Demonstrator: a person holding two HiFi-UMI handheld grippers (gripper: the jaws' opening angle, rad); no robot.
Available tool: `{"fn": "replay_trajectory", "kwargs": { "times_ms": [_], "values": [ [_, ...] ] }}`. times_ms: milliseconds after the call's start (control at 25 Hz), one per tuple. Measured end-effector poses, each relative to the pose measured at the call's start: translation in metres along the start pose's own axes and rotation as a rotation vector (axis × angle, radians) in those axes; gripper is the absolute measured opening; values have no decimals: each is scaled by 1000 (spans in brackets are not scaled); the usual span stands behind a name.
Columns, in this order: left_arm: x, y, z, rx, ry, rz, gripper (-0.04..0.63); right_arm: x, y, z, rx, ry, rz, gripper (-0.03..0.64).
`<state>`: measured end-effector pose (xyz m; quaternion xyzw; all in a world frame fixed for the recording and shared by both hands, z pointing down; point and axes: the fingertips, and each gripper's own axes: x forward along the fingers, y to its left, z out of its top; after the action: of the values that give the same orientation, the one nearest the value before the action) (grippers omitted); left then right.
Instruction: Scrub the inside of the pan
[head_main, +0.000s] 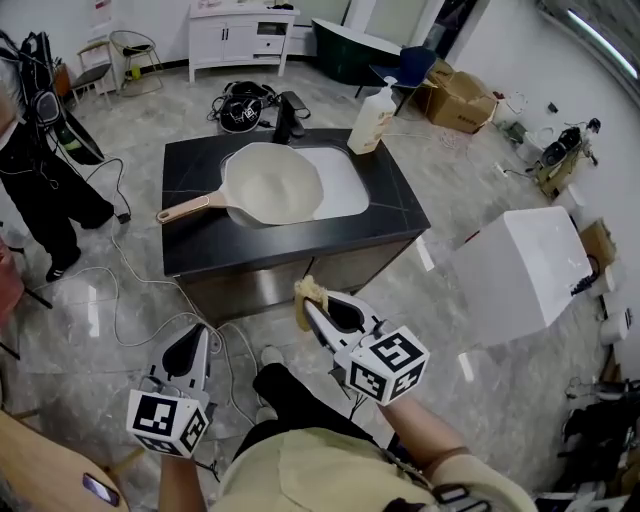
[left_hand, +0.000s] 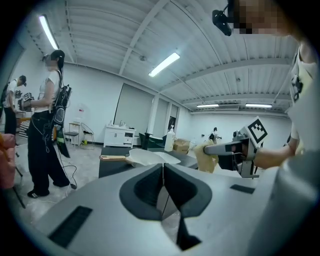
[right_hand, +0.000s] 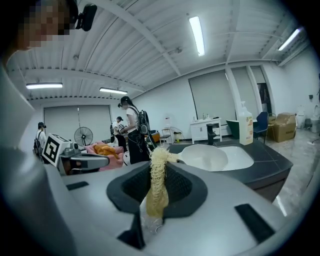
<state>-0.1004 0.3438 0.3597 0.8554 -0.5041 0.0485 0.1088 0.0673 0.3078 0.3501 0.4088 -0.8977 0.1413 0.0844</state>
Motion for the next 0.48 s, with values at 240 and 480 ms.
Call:
{"fn": "replay_trajectory", "kwargs": {
  "times_ms": [240,480],
  "values": [
    [32,12,-6,-9,59,-20,15,46,-46,10,18,-11,-8,72],
    [95,39,-6,12,88,-8,17,119,-105,25,18,22,28,72]
  ]
}}
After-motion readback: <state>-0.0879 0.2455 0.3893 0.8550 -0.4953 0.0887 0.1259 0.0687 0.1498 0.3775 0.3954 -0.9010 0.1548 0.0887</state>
